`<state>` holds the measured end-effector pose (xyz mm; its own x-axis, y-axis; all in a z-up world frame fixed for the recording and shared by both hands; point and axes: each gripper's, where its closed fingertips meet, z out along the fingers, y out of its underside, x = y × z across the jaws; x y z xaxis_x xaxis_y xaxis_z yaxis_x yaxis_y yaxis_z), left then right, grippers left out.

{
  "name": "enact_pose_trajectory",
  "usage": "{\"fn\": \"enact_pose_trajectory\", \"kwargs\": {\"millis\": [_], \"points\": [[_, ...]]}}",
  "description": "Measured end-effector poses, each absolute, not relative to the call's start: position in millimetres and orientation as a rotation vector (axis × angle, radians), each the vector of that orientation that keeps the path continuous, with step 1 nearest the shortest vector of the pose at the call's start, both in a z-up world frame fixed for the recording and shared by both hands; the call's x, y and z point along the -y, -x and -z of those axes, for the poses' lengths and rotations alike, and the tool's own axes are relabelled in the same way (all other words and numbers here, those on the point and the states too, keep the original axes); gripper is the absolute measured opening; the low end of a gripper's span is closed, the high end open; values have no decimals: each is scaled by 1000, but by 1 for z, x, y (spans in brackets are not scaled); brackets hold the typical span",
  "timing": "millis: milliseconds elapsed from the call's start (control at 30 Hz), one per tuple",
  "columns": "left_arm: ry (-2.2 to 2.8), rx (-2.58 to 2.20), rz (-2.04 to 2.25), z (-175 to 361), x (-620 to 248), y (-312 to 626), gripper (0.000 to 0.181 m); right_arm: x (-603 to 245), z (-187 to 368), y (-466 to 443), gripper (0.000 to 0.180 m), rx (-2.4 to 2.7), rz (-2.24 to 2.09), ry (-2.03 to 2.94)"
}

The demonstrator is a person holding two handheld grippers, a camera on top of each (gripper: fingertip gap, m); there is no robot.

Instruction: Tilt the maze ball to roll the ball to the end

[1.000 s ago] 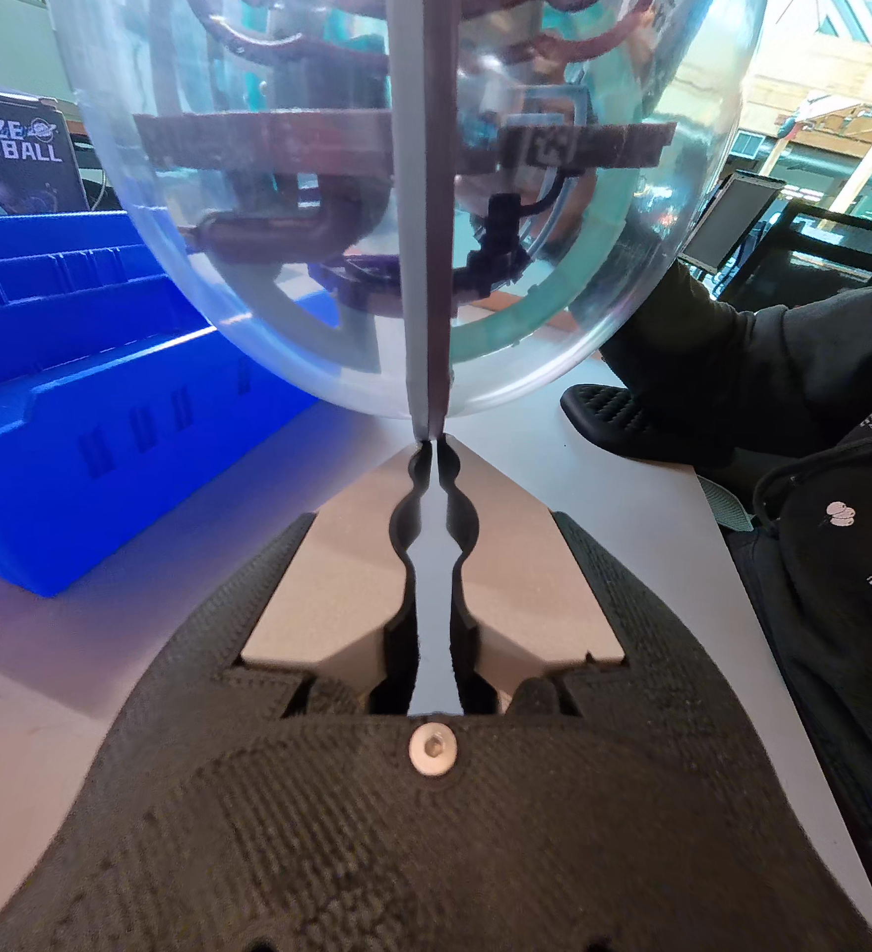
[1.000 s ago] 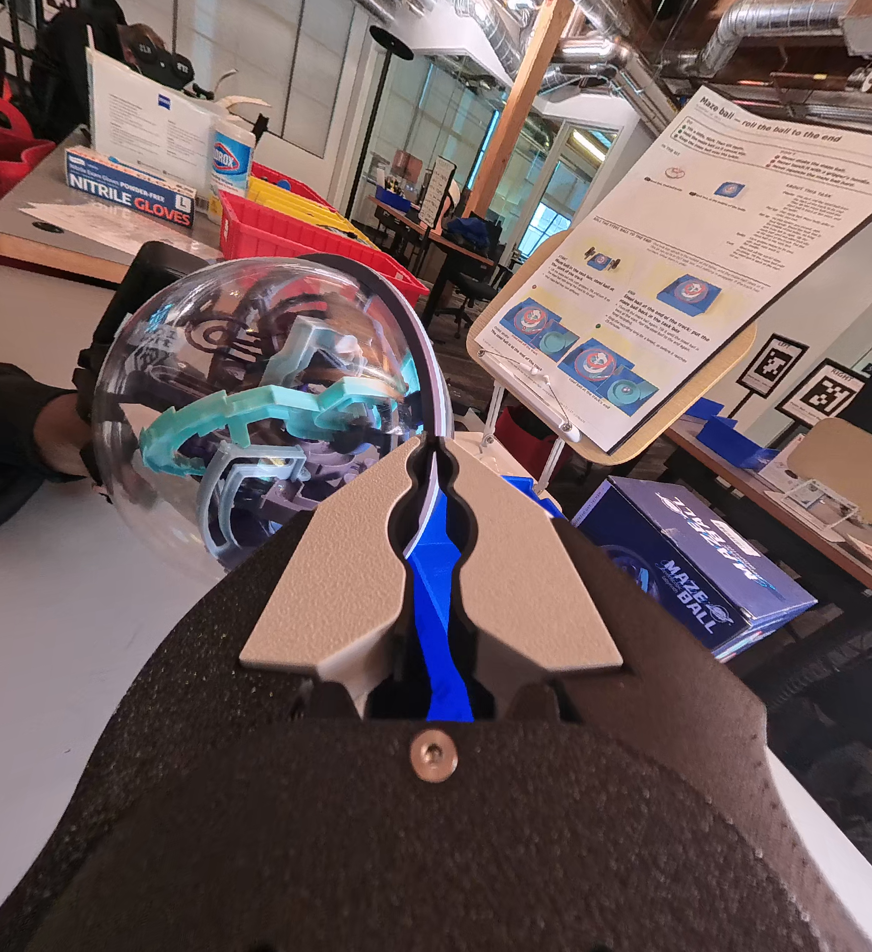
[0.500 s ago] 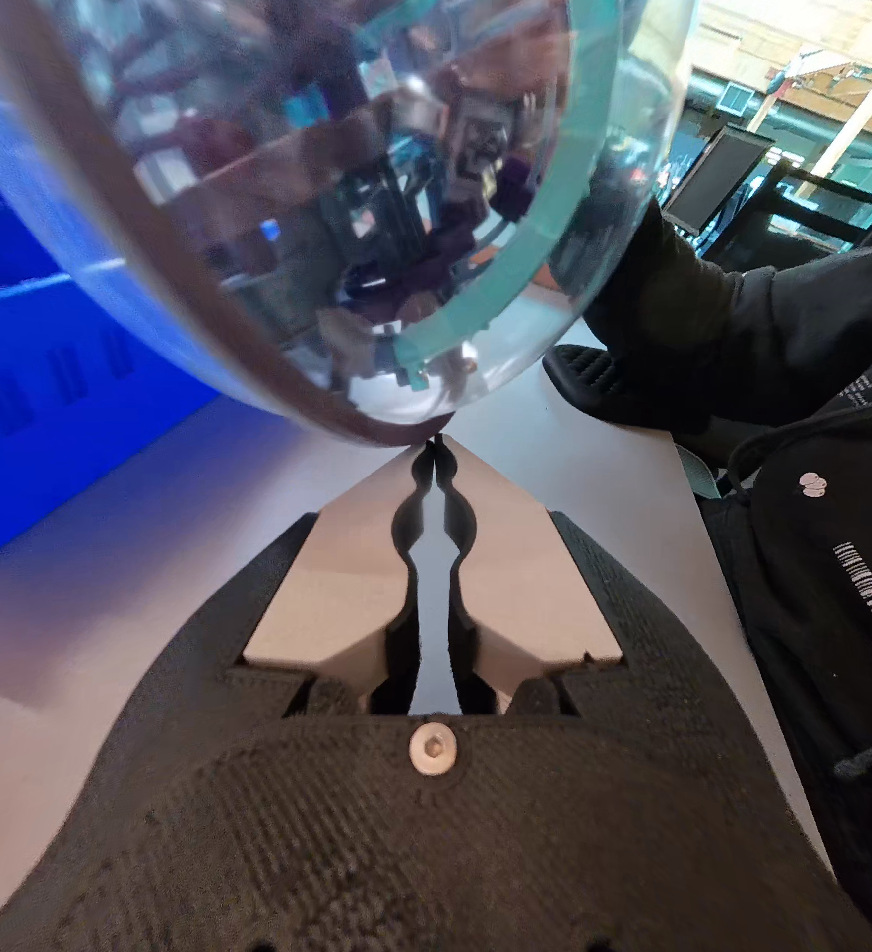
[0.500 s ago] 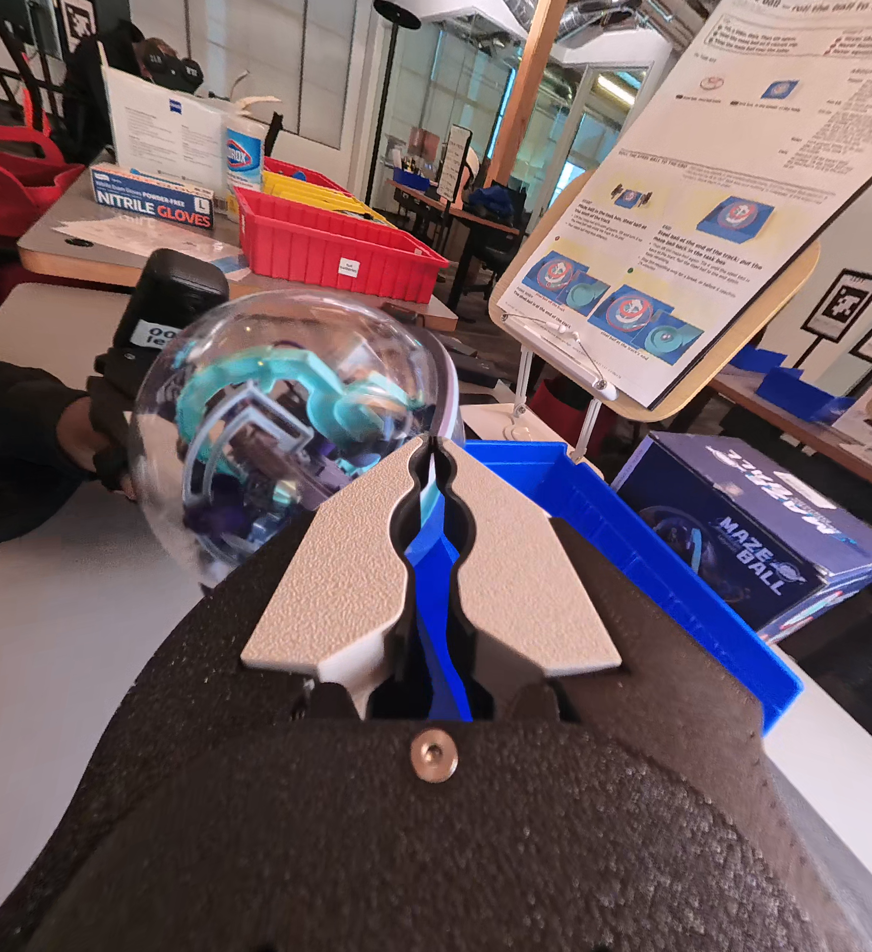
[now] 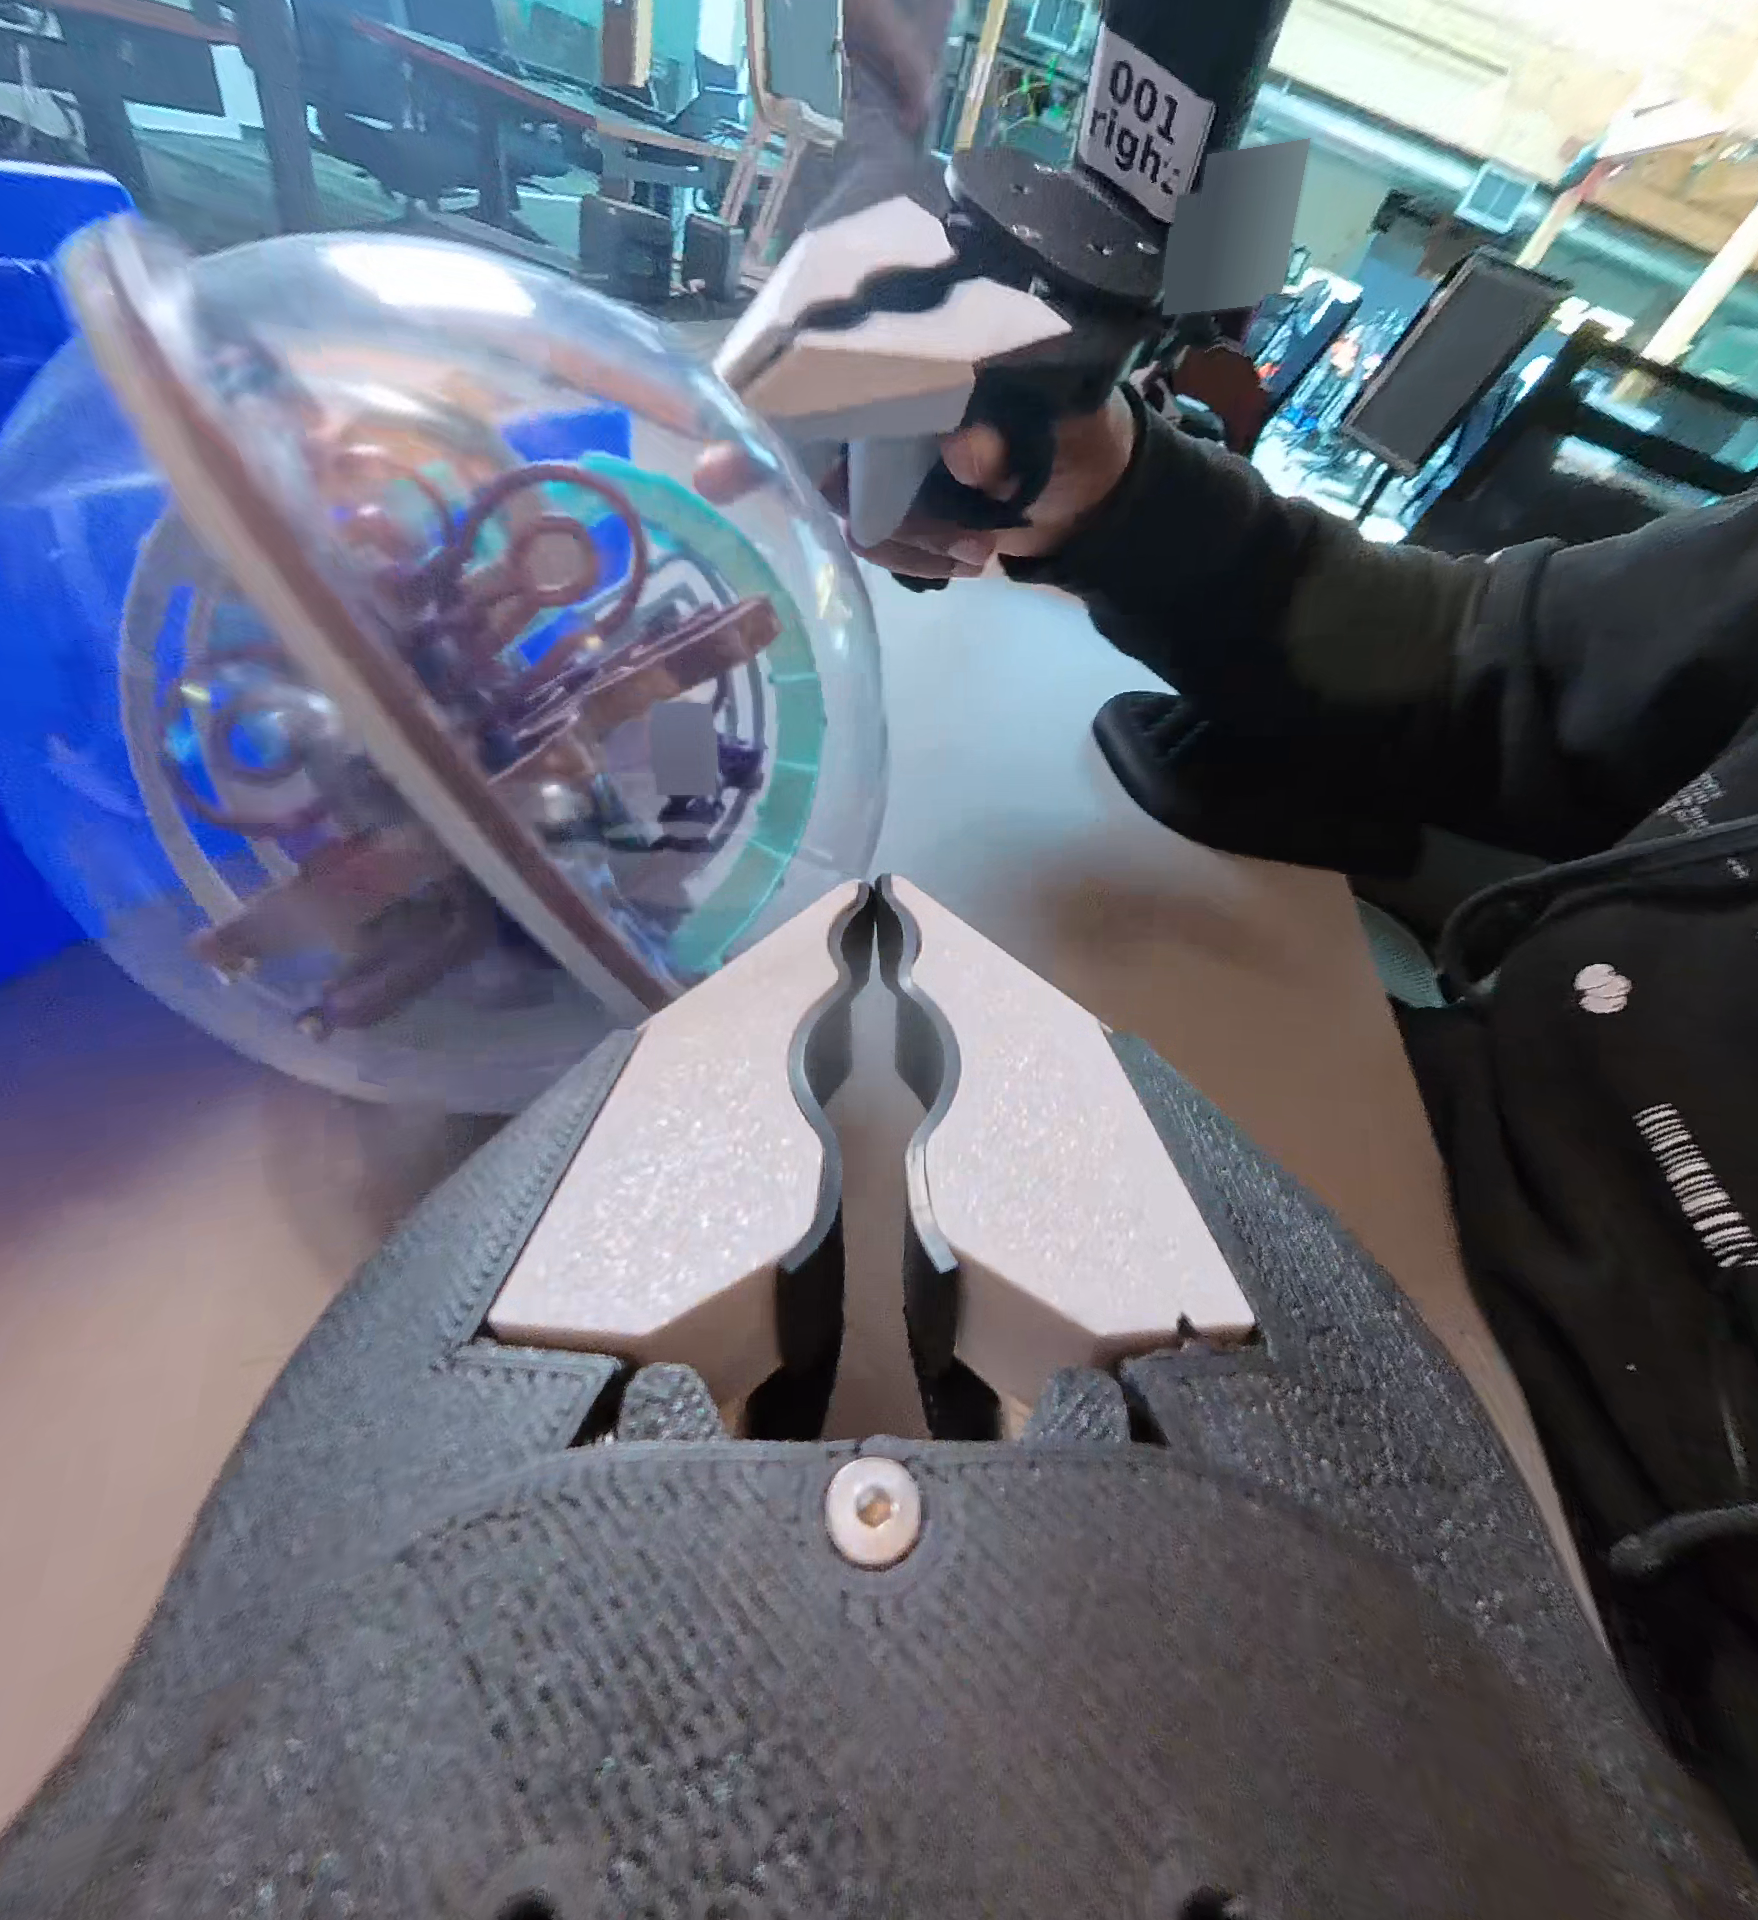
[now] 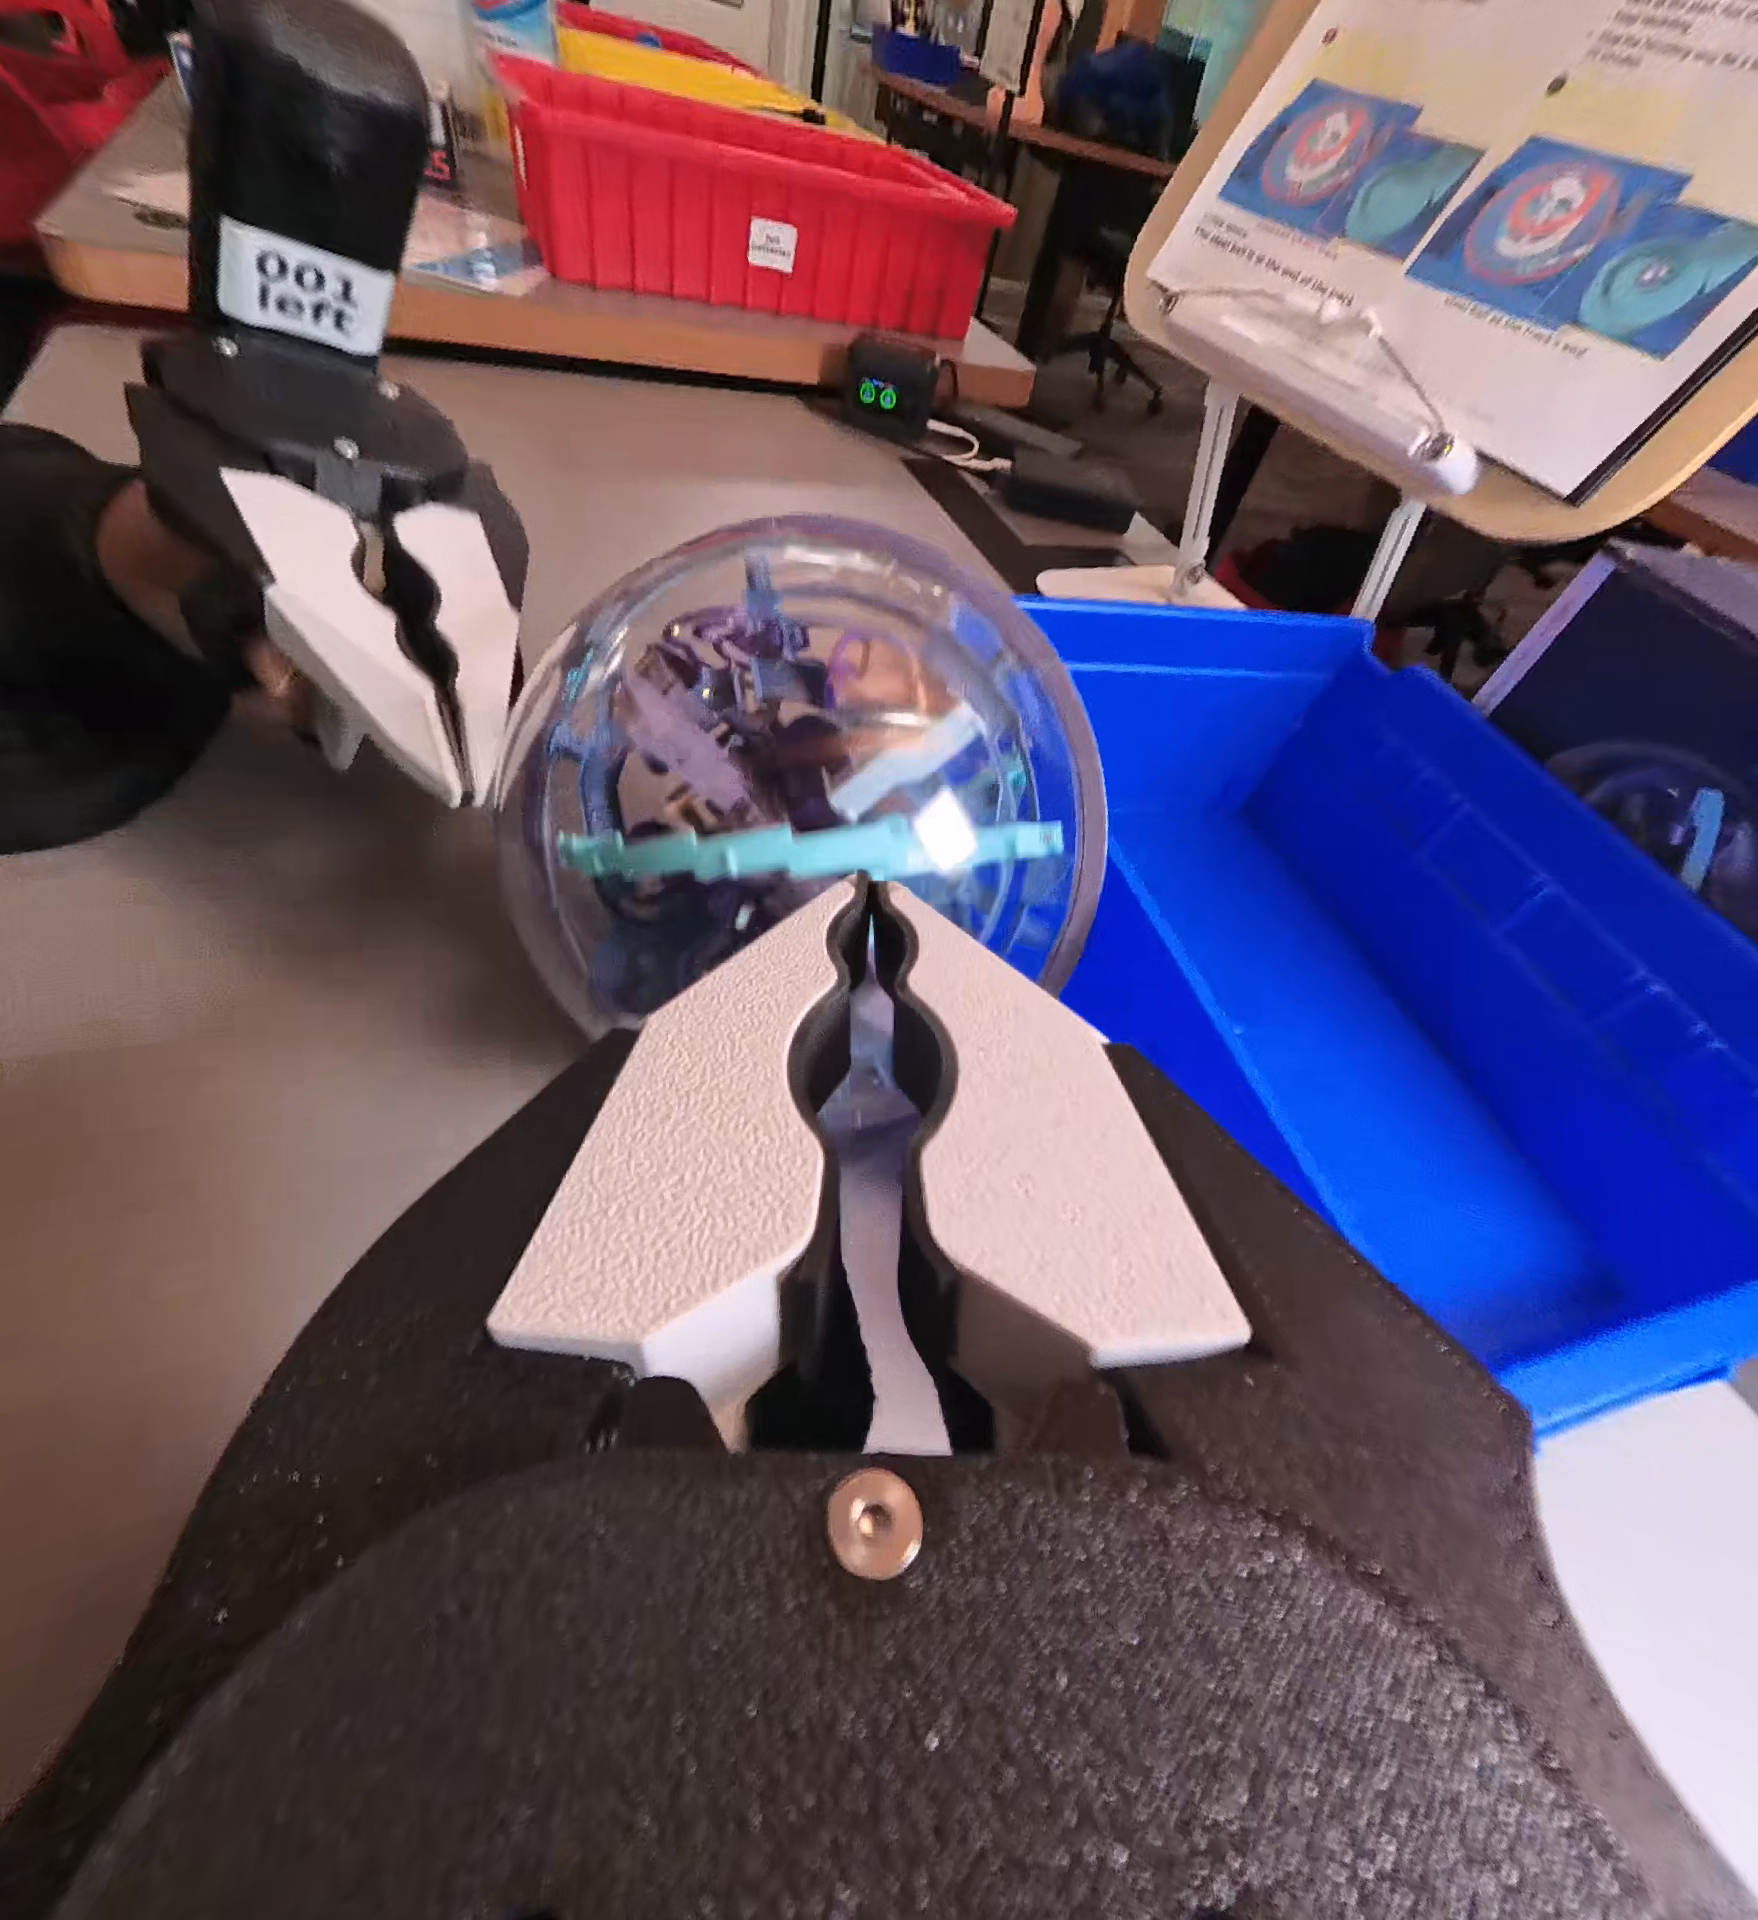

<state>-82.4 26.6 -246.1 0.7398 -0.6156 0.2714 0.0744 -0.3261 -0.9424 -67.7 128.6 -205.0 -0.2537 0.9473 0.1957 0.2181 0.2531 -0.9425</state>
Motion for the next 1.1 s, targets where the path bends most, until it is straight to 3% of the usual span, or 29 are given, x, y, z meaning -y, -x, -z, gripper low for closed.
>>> {"fn": "enact_pose_trajectory", "kwargs": {"millis": [133, 200, 267, 367, 400, 500, 700, 1100], "points": [[1683, -428, 654, 224, -26, 100, 0, -130, 220, 59, 3, 1684, -1073, 1125], [1605, -400, 555, 203, -27, 124, 14, -130, 229, 56, 18, 1711, -1104, 1163], [1549, -393, 391, 184, -30, 157, 37, -128, 240, 54, 38, 1739, -1125, 1201], [1600, -476, 218, 183, -41, 195, 93, -122, 259, 57, 80, 1809, -1084, 1191], [1665, -522, 237, 193, -47, 197, 112, -121, 264, 60, 87, 1823, -1063, 1181], [1841, -699, 274, 236, -61, 191, 141, -117, 277, 74, 98, 1847, -981, 1124], [1871, -659, 597, 262, -79, 160, 150, -108, 286, 104, 109, 1845, -930, 1044], [1609, -693, 500, 211, -76, 122, 148, -100, 270, 94, 130, 1795, -968, 942]]}}
